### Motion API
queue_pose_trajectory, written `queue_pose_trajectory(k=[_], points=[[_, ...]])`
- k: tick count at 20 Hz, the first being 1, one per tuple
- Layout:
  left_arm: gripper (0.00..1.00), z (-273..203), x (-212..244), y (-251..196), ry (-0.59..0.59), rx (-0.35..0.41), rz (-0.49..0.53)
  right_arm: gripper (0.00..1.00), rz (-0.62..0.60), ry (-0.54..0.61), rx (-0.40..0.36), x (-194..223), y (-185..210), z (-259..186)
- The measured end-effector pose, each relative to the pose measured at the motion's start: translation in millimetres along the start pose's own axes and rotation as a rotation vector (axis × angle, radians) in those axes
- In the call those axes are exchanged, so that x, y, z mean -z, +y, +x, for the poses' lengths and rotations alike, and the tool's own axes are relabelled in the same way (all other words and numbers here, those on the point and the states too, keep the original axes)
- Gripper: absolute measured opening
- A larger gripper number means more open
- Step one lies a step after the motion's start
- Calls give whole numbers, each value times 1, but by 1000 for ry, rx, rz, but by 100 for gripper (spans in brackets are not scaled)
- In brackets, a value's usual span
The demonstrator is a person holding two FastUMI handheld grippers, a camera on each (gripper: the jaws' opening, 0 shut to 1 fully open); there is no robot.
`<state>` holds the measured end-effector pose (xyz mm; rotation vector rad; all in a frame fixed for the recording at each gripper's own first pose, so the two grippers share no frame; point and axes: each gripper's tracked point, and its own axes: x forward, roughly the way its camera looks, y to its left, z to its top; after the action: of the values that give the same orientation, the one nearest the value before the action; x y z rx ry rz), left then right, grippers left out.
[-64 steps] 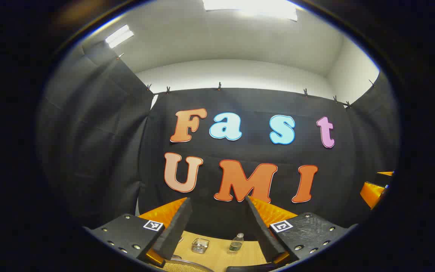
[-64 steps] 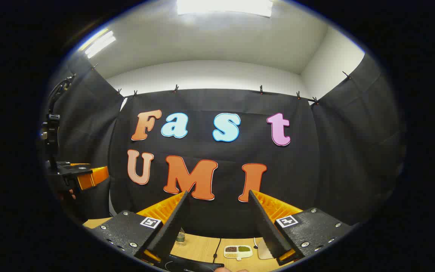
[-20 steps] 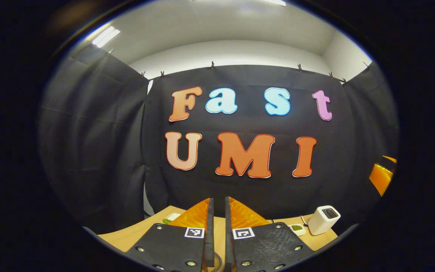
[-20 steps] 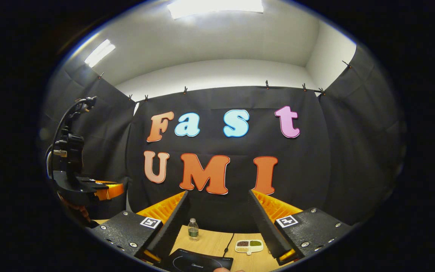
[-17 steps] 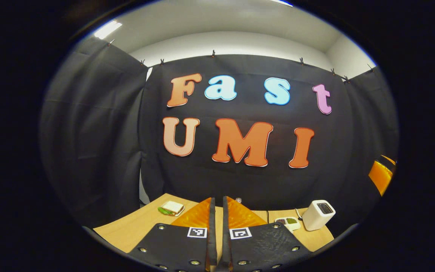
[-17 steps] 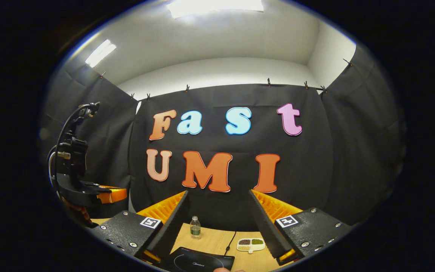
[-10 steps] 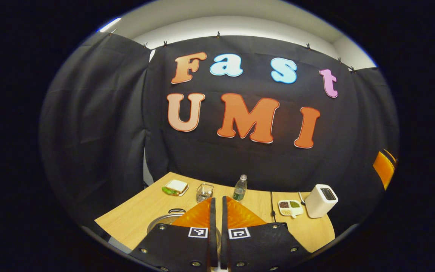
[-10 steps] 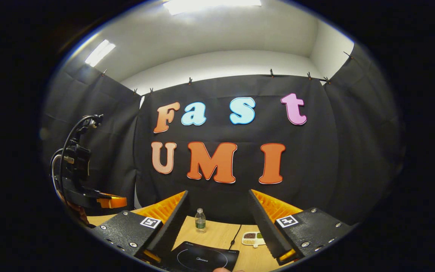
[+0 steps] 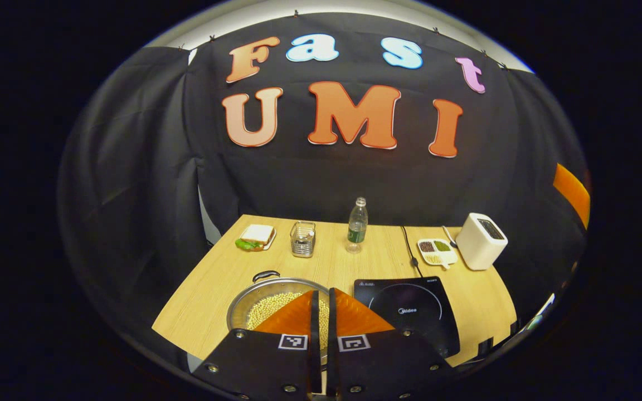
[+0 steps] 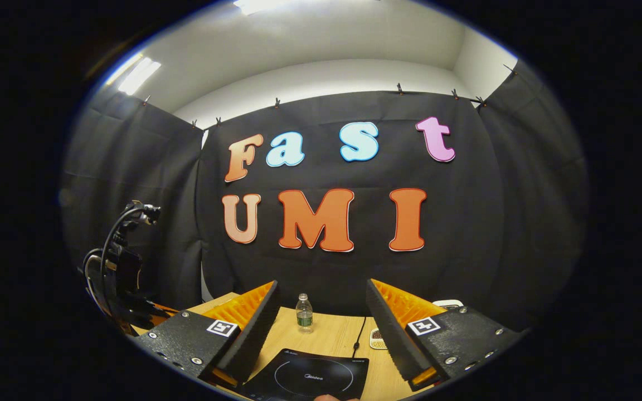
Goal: First push the handle of the pot to place it horizontally, then grasp the pot with both hands and set it on the induction cooktop.
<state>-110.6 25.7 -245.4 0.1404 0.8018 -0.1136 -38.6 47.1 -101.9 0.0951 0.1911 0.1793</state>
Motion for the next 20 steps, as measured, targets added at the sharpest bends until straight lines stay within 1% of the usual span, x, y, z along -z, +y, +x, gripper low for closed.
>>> queue_pose_trajectory(k=[1,2,4,7,11,12,13,14,15,20], points=[[5,4,8,0,28,18,28,97,-5,6,0,4,5,2],[5,7,17,0,52,35,52,95,-6,12,2,8,9,4],[5,9,39,-3,117,72,85,95,-6,29,-7,20,19,8],[5,12,71,-4,222,115,119,95,-18,57,-11,36,23,13],[5,6,114,-8,340,177,139,95,-27,87,26,52,7,18],[5,5,123,-7,366,187,159,95,-21,96,36,56,2,20],[8,3,136,-5,392,197,177,95,-18,107,44,62,-1,20],[8,3,147,-3,420,206,197,95,-20,118,56,66,-6,20],[6,4,158,0,443,211,216,95,-22,125,66,69,-9,20],[5,-2,207,17,581,249,306,95,-38,153,93,85,-14,16]])
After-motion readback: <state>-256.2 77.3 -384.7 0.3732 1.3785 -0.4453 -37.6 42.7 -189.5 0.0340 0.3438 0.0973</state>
